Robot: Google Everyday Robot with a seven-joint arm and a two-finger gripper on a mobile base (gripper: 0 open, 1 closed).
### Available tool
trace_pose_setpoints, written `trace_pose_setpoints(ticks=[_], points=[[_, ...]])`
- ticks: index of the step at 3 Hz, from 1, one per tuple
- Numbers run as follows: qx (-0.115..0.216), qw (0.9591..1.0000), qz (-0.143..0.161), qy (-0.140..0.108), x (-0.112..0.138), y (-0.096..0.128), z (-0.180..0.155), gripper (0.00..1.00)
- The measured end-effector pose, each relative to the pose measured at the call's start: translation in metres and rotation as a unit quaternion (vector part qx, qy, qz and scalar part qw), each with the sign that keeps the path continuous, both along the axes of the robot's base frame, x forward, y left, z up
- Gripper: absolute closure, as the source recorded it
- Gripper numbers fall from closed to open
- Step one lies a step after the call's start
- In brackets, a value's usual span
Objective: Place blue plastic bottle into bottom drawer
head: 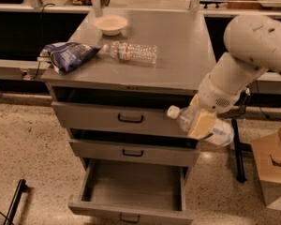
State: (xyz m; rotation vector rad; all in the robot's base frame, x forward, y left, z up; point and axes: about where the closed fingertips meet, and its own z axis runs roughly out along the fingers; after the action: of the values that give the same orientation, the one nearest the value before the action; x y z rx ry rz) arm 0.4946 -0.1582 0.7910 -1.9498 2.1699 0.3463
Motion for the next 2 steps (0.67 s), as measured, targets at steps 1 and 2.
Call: trace_pose_setpoints(ticks=[1, 2], points=[[0.013, 0.9997, 0.020, 0.010, -0.0089, 0.0213, -0.0103, 1.00], [0.013, 0.9997, 0.019, 0.010, -0.0087, 0.0211, -0.0102, 1.00]])
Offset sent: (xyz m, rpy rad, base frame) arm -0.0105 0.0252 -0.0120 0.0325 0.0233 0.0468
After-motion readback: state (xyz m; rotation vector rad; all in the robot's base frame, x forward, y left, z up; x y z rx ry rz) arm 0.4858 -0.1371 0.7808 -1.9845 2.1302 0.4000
